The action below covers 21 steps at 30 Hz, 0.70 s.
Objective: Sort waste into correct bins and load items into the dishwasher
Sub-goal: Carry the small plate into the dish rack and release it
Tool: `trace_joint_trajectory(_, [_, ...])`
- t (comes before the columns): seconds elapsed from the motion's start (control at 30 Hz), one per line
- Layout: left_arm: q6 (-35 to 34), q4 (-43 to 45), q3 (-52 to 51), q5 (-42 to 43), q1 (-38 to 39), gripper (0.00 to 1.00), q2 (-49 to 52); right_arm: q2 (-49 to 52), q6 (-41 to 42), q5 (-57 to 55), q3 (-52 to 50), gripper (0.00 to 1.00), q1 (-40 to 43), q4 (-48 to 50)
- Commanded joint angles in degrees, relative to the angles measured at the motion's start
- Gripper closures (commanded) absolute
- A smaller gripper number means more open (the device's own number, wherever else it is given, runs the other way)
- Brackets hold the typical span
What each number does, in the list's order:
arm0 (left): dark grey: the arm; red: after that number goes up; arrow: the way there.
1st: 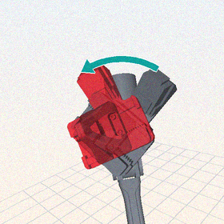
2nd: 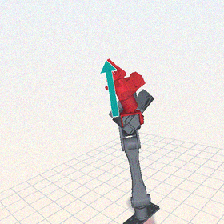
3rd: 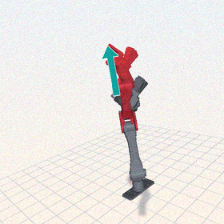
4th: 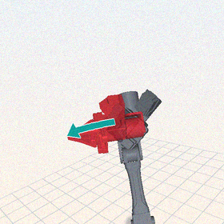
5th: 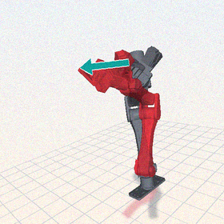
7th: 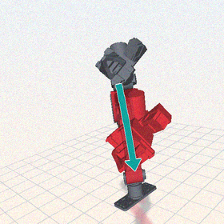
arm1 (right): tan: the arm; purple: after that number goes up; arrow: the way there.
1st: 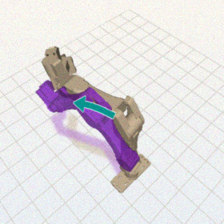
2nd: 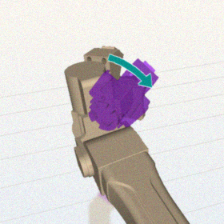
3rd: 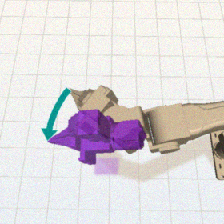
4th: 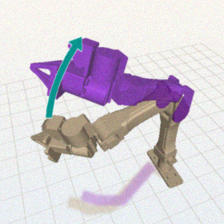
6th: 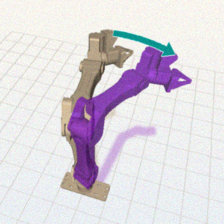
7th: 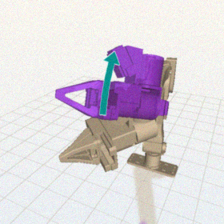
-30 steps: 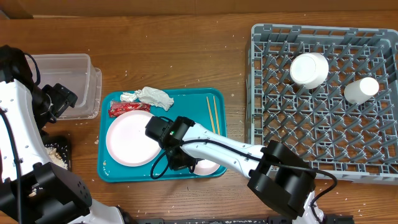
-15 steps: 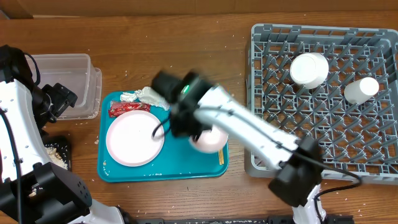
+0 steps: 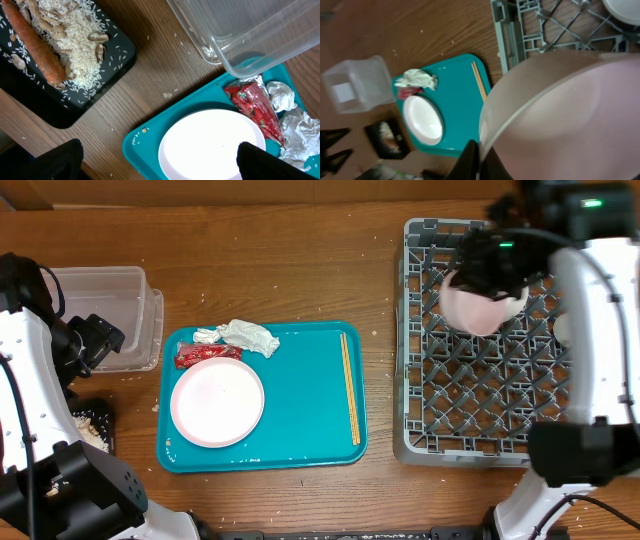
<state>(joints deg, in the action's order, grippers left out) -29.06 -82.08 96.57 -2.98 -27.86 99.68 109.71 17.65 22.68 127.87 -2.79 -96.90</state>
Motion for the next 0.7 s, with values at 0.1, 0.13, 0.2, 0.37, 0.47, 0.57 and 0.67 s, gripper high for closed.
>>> trace_joint_trajectory(0.1, [-0.98,-0.15,-0.09,0.07,0.13,0.0,0.35,-0.83,-27.34,34.03,-13.51,0.96,14.05,-0.11])
trace_joint_trajectory(0.13, [-0.98,-0.15,-0.09,0.09,0.13,0.0,0.35,-0.83,-29.75,36.17,-16.04,0.96,15.04,-0.02])
trace_joint_trajectory(0.2, [-0.98,-0.11,-0.09,0.07,0.13,0.0,0.35,-0.83,-32.98,39.45,-20.39,0.96,16.39,0.42])
trace_joint_trajectory(0.37, [-0.98,-0.02,-0.09,0.09,0.13,0.0,0.35,-0.81,-34.4,40.22,-30.21,0.96,20.33,5.29])
trace_joint_trajectory(0.47, [-0.98,-0.26,-0.09,0.09,0.13,0.0,0.35,-0.11,-34.42,40.19,-33.44,0.96,23.8,8.26])
trace_joint_trajectory(0.57, [-0.98,-0.44,-0.09,0.09,0.13,0.0,0.35,0.72,-35.15,40.22,-33.99,0.96,26.25,8.59])
trace_joint_trajectory(0.67, [-0.98,-0.44,-0.09,0.09,0.13,0.0,0.35,1.01,-35.71,40.19,-34.01,0.96,27.71,8.61])
